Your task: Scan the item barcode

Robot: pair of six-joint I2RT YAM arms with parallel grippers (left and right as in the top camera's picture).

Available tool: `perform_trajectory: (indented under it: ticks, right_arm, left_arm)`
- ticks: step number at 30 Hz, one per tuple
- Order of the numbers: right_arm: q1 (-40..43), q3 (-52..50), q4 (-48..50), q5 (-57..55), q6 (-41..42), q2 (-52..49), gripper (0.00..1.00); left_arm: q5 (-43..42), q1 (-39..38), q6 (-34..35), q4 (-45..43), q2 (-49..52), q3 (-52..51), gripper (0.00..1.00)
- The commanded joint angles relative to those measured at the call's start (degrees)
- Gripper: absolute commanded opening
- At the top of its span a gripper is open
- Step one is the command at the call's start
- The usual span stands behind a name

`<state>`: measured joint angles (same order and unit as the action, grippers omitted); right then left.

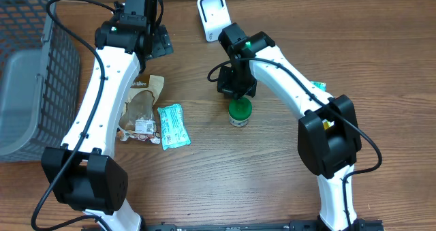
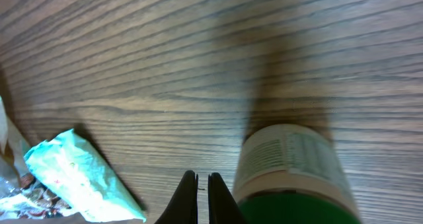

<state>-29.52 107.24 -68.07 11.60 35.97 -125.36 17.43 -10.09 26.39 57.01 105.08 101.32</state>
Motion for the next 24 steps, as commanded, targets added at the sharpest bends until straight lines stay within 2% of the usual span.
perform_trajectory:
  ticks: [1,7,13,18,22,24]
  right_arm:
    - [0.98,3.21,0.55,0.22,-0.48,0.09,0.04]
    - [5.86,6.51,-0.39,-2.82,0.57,0.09,0.04]
    - [9.94,6.36,-13.42,-10.14,7.76,0.07,0.04]
    - [9.2,4.94,-19.67,-9.9,7.76,0.07,0.04]
    - [6.19,2.64,-18.99,-9.86,7.76,0.07,0.04]
    - [4.63,2.54,-17.88,-9.88,7.74,0.07,0.08]
  left_arm:
    - [0.98,-0.22,-0.68,-0.24,-0.83,0.7,1.0]
    - [0.98,-0.22,-0.66,-0.24,-0.85,0.7,1.0]
    - [0.98,-0.22,-0.66,-0.24,-0.83,0.7,1.0]
    - [0.98,-0.22,-0.66,-0.24,-0.83,0.7,0.99]
    - [0.98,-0.22,-0.66,-0.24,-0.83,0.7,1.0]
    - [0.98,-0.22,-0.66,-0.24,-0.83,0.7,1.0]
